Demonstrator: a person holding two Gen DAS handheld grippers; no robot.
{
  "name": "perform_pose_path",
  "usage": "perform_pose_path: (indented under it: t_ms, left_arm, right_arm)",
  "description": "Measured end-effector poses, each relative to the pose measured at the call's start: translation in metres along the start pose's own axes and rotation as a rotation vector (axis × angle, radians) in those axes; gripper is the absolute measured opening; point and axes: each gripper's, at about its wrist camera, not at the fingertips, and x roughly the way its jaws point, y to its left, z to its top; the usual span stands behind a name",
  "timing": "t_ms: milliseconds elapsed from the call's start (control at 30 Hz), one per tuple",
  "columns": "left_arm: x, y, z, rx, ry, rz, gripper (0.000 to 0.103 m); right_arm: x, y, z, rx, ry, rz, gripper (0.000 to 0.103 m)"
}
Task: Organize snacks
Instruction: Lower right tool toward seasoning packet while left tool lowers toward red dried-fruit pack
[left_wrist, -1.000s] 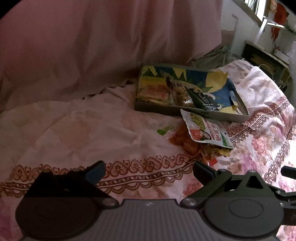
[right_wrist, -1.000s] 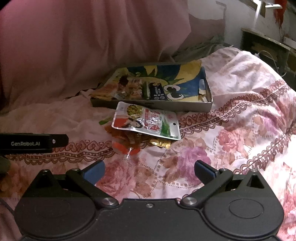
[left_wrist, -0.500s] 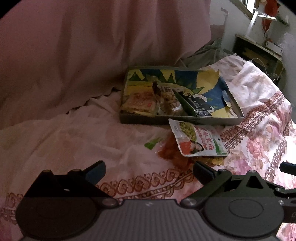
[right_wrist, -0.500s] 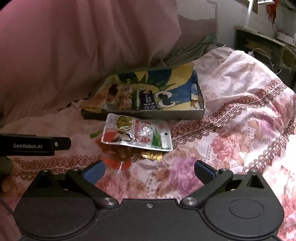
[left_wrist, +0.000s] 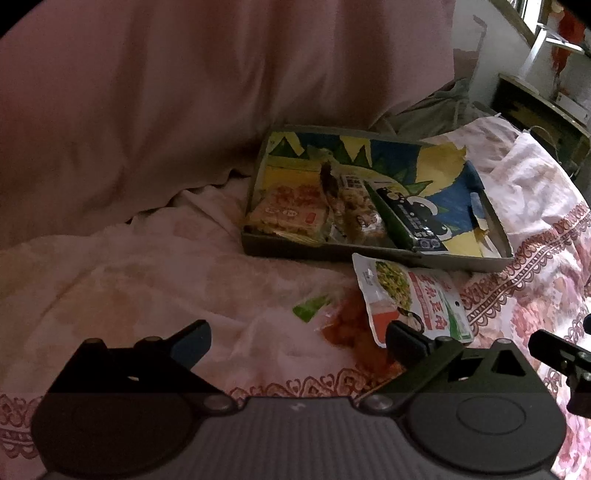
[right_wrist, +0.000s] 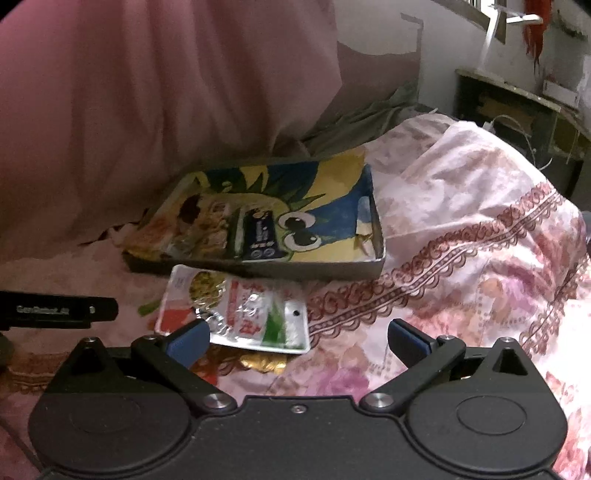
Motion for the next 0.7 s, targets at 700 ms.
perform_pose_path:
  t_ms: [700]
  left_arm:
    - [0.035,0.014,-0.014,-0.061,0.093,-0.068,0.103]
  right_arm:
    - [0.071,0.048,-0.032,-0.440,-0.079,0.027,0.102]
